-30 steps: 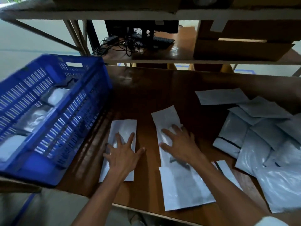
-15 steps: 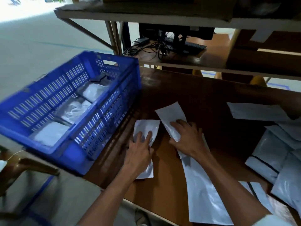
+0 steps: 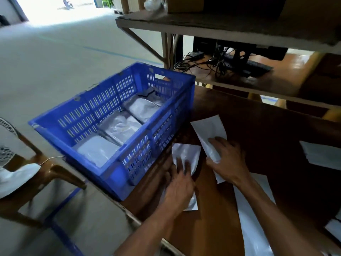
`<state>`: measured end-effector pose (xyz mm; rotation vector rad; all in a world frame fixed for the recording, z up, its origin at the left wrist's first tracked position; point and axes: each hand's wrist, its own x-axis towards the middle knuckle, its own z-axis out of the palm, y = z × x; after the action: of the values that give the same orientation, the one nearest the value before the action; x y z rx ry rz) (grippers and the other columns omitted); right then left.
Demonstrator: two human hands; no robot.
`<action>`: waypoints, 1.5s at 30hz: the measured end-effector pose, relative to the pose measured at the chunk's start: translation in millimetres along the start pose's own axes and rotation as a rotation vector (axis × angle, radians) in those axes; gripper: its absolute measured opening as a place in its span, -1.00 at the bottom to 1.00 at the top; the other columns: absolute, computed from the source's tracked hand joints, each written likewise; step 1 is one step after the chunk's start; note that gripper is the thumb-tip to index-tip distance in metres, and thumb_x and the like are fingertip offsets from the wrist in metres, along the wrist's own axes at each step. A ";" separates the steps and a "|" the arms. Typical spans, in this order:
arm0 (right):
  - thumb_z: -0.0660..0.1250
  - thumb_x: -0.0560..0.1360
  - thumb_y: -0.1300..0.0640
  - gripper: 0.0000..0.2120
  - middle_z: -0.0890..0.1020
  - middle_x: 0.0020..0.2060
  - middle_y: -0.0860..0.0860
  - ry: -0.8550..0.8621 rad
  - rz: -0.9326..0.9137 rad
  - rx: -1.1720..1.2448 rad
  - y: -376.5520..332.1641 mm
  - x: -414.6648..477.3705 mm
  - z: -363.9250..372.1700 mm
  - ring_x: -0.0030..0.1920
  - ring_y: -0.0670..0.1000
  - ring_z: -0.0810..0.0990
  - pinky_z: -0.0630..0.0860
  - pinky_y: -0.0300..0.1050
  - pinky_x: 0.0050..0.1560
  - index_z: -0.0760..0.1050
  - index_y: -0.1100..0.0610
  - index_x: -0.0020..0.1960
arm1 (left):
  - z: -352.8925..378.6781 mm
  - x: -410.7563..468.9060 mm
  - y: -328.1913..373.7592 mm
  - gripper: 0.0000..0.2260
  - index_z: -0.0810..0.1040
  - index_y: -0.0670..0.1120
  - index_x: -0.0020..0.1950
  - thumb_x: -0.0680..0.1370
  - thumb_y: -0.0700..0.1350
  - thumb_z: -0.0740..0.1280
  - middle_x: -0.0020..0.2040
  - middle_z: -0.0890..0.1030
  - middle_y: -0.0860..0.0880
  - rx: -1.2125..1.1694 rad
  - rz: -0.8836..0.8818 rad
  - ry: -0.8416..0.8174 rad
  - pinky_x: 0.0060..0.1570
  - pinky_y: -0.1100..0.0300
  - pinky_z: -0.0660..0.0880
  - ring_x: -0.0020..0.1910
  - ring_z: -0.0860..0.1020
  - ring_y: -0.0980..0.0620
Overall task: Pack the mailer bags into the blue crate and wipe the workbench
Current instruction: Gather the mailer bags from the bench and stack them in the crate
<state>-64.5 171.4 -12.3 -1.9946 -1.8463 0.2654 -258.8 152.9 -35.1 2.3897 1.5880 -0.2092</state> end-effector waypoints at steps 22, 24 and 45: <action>0.47 0.47 -0.05 -0.39 0.50 0.41 0.07 -0.095 -0.537 0.130 -209.2 260.6 -60.1 0.38 0.07 0.48 0.34 -0.16 0.32 0.44 0.06 0.47 | -226.0 105.0 -170.1 -0.58 0.44 -0.09 0.42 0.62 0.06 0.15 0.58 0.13 -0.21 0.082 -0.328 0.326 0.29 -0.45 0.29 0.49 0.06 -0.54; 0.48 0.42 -0.14 -0.35 0.53 0.37 0.11 -0.172 -0.509 0.029 -207.9 287.5 -40.6 0.34 0.12 0.51 0.40 -0.08 0.31 0.47 0.05 0.45 | -213.6 135.0 -183.2 -0.49 0.35 -0.14 0.49 0.59 0.06 0.16 0.56 0.13 -0.26 0.007 -0.372 0.266 0.31 -0.44 0.28 0.49 0.05 -0.54; 0.18 0.57 -0.32 -0.43 0.65 0.13 0.04 -0.782 -0.403 -0.790 -172.1 364.0 60.3 0.12 0.03 0.61 0.42 -0.14 0.02 0.48 0.10 0.33 | -145.9 225.4 -198.8 -0.14 -0.19 -0.11 0.67 0.59 0.43 -0.06 0.59 0.16 -0.36 -0.112 -0.543 0.040 0.53 -0.31 -0.12 0.59 0.09 -0.38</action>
<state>-206.7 547.1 54.1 -2.0427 -3.1946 0.2310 -357.3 467.7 17.4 1.8446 2.1735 -0.1676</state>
